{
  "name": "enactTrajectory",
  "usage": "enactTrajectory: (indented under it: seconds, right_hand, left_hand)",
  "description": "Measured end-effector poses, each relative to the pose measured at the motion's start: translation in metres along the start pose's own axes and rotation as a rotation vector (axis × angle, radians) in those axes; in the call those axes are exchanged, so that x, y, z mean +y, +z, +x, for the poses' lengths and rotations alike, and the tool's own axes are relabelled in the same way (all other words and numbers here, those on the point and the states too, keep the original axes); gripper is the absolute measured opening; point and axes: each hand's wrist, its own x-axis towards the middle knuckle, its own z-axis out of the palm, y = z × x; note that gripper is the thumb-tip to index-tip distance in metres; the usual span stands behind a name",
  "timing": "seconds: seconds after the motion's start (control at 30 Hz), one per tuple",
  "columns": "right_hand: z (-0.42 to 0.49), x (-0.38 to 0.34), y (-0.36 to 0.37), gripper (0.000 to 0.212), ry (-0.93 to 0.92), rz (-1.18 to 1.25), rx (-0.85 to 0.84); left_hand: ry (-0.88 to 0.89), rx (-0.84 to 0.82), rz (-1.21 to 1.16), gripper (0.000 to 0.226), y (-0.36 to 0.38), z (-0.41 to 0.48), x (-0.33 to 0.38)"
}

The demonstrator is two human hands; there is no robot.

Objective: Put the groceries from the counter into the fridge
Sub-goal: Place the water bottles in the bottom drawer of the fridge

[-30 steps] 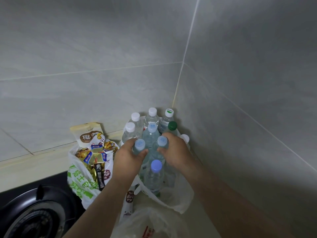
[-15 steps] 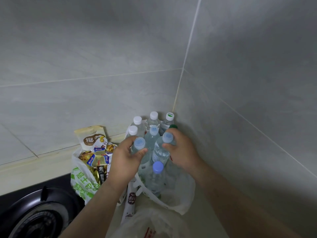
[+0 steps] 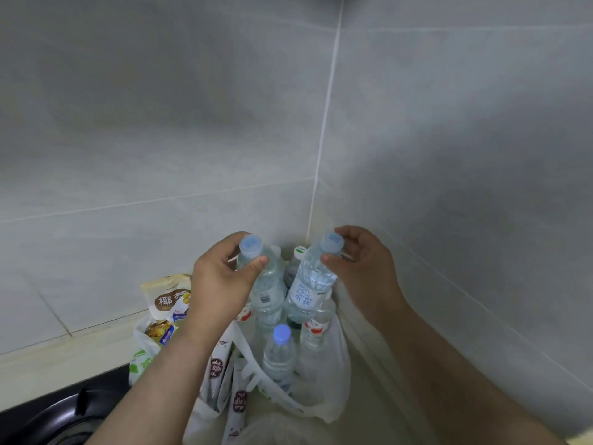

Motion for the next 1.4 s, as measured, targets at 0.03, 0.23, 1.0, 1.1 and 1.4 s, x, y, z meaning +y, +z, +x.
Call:
enactTrajectory:
  seconds: [0.03,0.23,1.0,1.1,1.4]
  right_hand:
    - [0.000,-0.007,-0.003,0.040,-0.012,0.015,0.004]
    - [-0.008,-0.059,-0.025,0.039,-0.095,0.070,0.015]
    - [-0.144,-0.137,-0.195,0.044,-0.110,-0.112,0.347]
    - [-0.175,-0.146,-0.218,0.044,-0.115,-0.132,0.432]
    - [-0.284,-0.181,-0.284,0.044,-0.097,-0.179,0.617]
  left_hand:
    - [0.003,0.009,-0.018,0.029,0.001,0.002,0.007]
    - [0.076,-0.007,-0.108,0.041,0.006,0.008,0.059]
    - [0.225,-0.567,-0.206,0.039,0.130,-0.059,0.163]
    - [0.263,-0.643,-0.247,0.040,0.152,-0.081,0.180]
    - [0.229,-0.881,-0.355,0.031,0.196,-0.169,0.238]
